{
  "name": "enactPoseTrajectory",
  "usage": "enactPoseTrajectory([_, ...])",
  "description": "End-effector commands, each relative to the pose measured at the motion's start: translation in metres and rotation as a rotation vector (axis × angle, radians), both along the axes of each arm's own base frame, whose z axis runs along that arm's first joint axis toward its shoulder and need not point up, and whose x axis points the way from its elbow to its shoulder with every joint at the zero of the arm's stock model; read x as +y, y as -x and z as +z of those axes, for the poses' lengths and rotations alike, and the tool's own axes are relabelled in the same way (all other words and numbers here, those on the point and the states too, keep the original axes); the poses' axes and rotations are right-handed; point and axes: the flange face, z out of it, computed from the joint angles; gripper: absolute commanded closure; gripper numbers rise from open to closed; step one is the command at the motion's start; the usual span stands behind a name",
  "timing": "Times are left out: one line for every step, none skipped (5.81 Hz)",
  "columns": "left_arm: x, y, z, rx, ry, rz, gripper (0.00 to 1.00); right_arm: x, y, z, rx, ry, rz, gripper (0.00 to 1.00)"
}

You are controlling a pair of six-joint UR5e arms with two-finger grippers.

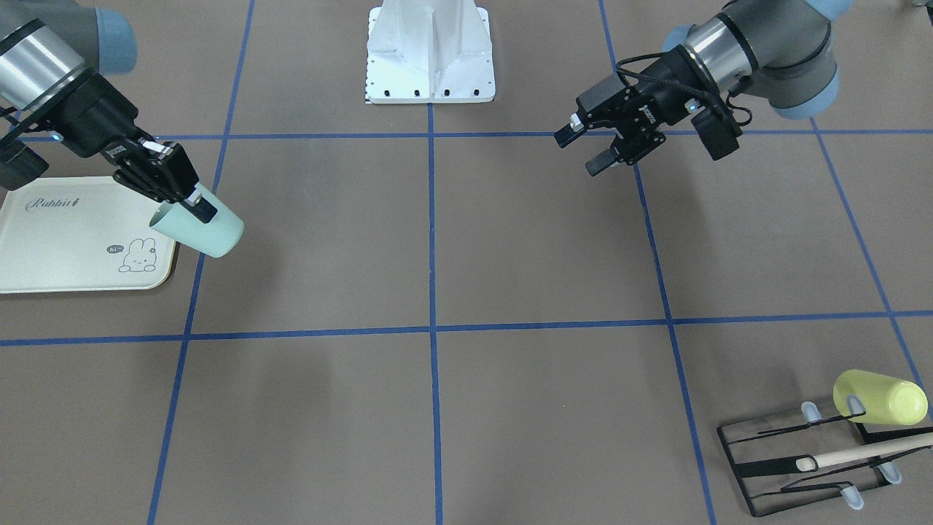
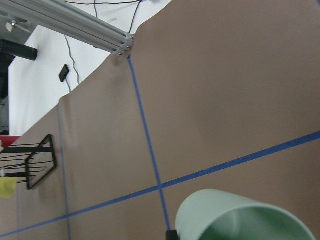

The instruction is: Left arm grabs green cup and hands to right arm on tray

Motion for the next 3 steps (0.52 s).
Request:
enactPoseTrajectory([-0.007, 0.046, 0.043, -0.186, -0.103, 0.01, 0.0, 0.03, -0.031, 0.04, 0.25, -0.066, -0.066, 1.0])
enactPoseTrajectory([0.001, 0.066, 0.075, -0.305, -0.156, 0.011, 0.0, 0.043, -0.04, 0.066, 0.396, -0.118, -0.096, 1.0])
enactPoseTrajectory([-0.002, 0.091, 0.112, -0.445, -0.233, 0.015, 0.0, 0.054, -0.051, 0.1, 0.519, -0.171, -0.132, 1.0])
